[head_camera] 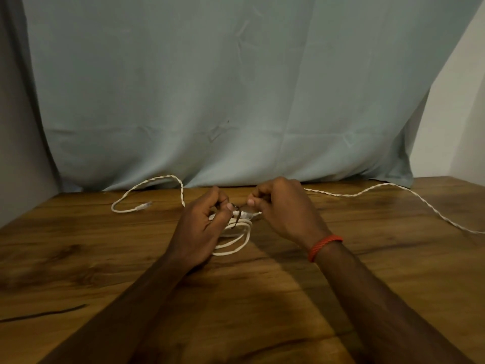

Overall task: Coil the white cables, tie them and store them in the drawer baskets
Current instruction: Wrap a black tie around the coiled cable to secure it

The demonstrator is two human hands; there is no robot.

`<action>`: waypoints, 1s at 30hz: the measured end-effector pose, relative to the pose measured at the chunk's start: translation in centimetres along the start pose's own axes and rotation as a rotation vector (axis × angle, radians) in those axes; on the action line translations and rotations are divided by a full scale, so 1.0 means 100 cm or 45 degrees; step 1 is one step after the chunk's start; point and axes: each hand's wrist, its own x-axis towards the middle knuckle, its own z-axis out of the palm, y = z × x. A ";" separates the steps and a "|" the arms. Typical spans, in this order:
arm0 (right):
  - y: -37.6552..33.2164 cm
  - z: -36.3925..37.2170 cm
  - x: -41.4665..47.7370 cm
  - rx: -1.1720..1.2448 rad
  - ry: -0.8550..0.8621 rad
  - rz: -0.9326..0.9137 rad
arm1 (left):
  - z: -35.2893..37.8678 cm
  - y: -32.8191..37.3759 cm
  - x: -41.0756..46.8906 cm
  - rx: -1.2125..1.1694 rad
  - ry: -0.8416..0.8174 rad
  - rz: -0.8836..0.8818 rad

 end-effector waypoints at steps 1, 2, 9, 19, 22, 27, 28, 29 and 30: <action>-0.002 0.001 -0.001 -0.054 0.027 -0.021 | 0.000 -0.001 0.001 0.011 -0.008 0.003; -0.004 0.003 -0.002 -0.071 0.049 -0.045 | 0.000 -0.002 0.001 0.025 -0.009 0.011; -0.018 0.009 -0.007 0.177 0.092 -0.052 | 0.001 0.000 0.002 -0.028 -0.001 0.033; -0.014 0.005 -0.003 0.611 -0.083 0.238 | 0.003 -0.003 0.003 -0.014 0.124 0.000; -0.014 0.005 -0.004 0.738 -0.140 0.274 | 0.003 -0.003 0.003 -0.018 0.134 0.008; -0.012 0.005 -0.005 0.871 -0.194 0.256 | 0.003 -0.003 0.002 -0.059 0.140 -0.022; -0.012 0.006 -0.005 0.852 -0.190 0.228 | 0.003 -0.002 0.002 -0.071 0.142 -0.032; -0.012 0.006 -0.004 0.815 -0.184 0.194 | 0.003 -0.001 0.002 -0.088 0.146 -0.045; -0.012 0.007 -0.004 0.783 -0.179 0.162 | 0.003 0.000 0.001 -0.104 0.151 -0.056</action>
